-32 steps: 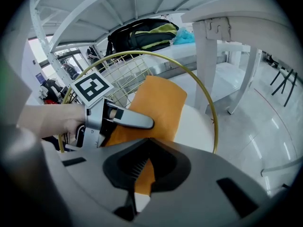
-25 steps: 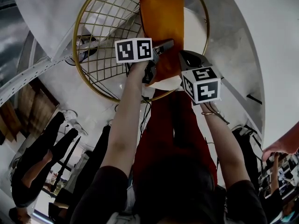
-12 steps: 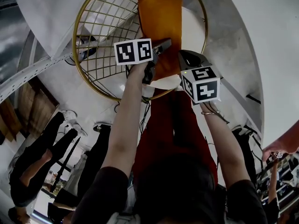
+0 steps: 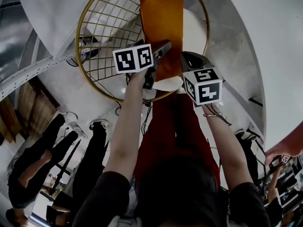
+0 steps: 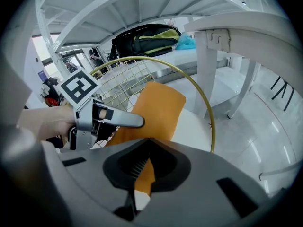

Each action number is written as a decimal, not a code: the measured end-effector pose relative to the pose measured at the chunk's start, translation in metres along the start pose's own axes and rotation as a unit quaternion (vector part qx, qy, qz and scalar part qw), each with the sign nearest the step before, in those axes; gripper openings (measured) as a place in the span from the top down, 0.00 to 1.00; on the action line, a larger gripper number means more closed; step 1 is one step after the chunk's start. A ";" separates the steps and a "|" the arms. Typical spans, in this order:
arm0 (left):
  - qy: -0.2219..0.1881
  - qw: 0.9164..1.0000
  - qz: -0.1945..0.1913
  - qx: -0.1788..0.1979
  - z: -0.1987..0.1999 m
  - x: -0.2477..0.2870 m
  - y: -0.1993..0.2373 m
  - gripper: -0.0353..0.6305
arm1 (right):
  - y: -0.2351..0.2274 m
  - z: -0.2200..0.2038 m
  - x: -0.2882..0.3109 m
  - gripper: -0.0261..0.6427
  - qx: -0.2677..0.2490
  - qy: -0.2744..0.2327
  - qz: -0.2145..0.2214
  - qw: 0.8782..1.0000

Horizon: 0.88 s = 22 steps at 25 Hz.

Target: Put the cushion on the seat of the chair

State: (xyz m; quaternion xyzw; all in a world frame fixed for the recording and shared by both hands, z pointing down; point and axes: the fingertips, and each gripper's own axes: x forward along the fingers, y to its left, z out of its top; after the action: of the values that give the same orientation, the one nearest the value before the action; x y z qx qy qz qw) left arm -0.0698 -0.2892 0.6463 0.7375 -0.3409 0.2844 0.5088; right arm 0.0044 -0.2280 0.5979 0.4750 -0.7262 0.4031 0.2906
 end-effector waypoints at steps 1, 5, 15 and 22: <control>-0.005 1.000 0.002 0.001 0.001 -0.002 0.000 0.20 | 0.000 0.000 0.000 0.93 0.000 0.000 0.001 1.000; -0.018 1.000 0.015 0.009 0.004 -0.008 -0.001 0.20 | 0.002 0.001 -0.003 0.93 -0.001 -0.003 0.003 1.000; -0.064 0.997 0.036 0.033 0.011 -0.029 -0.012 0.30 | 0.003 0.001 -0.013 0.93 0.002 -0.013 0.002 1.000; -0.090 0.993 0.047 0.060 0.015 -0.043 -0.021 0.51 | 0.005 0.005 -0.022 0.93 0.008 -0.027 0.006 1.000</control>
State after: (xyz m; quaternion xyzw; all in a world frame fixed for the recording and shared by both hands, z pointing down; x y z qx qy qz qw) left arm -0.0779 -0.2887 0.5968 0.7729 -0.4018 0.2601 0.4165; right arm 0.0085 -0.2213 0.5760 0.4836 -0.7337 0.3973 0.2646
